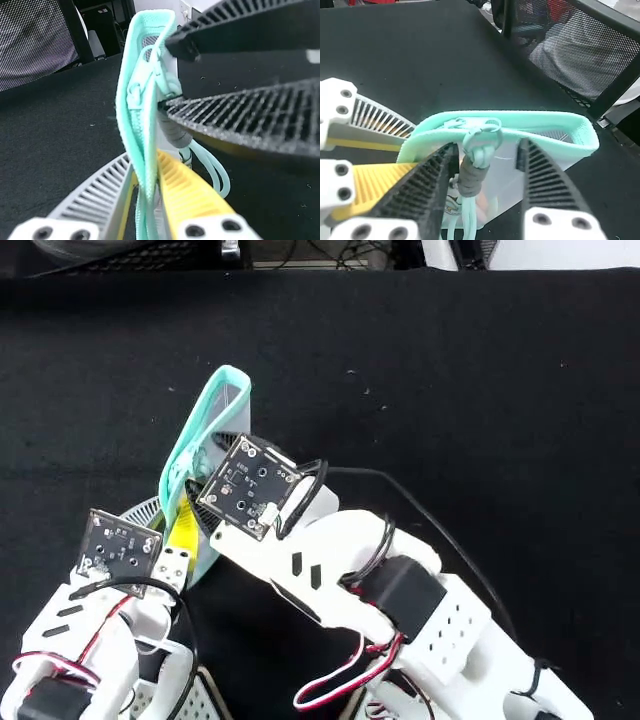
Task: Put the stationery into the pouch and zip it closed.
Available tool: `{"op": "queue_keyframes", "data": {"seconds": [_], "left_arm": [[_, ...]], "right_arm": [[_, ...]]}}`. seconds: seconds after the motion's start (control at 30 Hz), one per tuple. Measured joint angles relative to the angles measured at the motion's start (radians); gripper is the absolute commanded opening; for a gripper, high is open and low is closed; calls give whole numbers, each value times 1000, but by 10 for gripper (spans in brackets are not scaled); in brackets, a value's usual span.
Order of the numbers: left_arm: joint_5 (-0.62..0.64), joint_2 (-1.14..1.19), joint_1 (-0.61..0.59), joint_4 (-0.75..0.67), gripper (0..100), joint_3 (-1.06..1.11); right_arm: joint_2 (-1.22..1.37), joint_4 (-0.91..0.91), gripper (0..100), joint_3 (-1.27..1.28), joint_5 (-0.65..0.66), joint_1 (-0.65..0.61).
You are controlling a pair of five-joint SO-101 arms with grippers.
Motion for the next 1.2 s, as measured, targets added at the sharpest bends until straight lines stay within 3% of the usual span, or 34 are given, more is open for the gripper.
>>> {"op": "queue_keyframes", "data": {"seconds": [0.93, 1.2], "left_arm": [[-3, 0, 0, -2, 30, 0], [-3, 0, 0, -2, 30, 0]], "right_arm": [[-86, 9, 16, 0, -2, 123], [-60, 31, 203, 0, 0, 52]]}}
